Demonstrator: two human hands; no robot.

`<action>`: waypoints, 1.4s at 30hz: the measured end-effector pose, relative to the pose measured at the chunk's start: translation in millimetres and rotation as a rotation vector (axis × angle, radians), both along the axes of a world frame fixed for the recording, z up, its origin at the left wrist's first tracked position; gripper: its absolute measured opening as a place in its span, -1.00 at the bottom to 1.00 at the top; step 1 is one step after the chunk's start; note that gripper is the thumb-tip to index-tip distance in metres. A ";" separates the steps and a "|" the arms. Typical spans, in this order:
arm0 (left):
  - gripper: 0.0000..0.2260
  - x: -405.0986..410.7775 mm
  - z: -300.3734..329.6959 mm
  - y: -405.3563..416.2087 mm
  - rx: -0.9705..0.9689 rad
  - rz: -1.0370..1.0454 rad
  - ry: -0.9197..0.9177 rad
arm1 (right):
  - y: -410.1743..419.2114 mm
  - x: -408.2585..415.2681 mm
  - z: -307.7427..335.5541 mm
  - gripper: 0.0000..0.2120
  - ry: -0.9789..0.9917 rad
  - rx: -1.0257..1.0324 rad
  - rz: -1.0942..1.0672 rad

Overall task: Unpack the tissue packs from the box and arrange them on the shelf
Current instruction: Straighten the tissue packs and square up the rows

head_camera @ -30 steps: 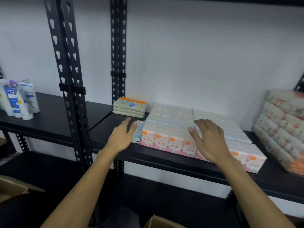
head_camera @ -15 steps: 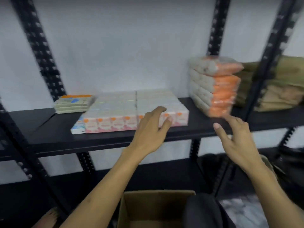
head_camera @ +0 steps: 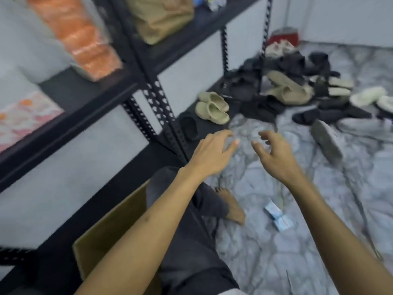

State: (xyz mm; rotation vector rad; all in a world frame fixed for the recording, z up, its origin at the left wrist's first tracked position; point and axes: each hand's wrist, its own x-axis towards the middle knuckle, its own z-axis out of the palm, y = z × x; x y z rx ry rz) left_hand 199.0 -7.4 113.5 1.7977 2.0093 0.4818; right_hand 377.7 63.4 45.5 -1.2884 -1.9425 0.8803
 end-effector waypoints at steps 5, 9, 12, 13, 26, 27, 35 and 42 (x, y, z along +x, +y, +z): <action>-0.49 57.2 -85.5 16.6 -0.260 -0.068 -0.068 | -22.7 79.2 -101.7 -0.57 -0.078 -0.293 -0.221; -0.51 91.8 -146.4 12.2 -0.433 -0.157 -0.057 | -61.6 124.9 -175.3 -0.55 -0.162 -0.549 -0.357; -0.49 104.1 -190.2 4.8 -0.552 -0.185 -0.016 | -85.6 142.0 -218.8 -0.53 -0.199 -0.681 -0.393; -0.47 106.8 -203.1 4.5 -0.590 -0.199 0.003 | -89.8 145.2 -232.2 -0.52 -0.216 -0.716 -0.392; -0.57 129.0 -303.0 71.8 -0.691 -0.491 0.471 | -55.0 128.5 -378.0 -0.21 -0.570 -0.880 -0.431; -0.59 125.9 -314.1 76.3 -0.712 -0.494 0.495 | -50.3 125.4 -392.0 -0.13 -0.573 -0.879 -0.426; -0.43 130.5 -409.2 111.9 -0.704 -0.601 0.421 | -33.0 99.2 -448.9 0.00 -0.479 -0.942 -0.489; -0.28 154.6 -476.7 142.9 -0.611 -0.785 0.608 | -41.3 94.2 -471.3 -0.23 -0.413 -0.828 -0.581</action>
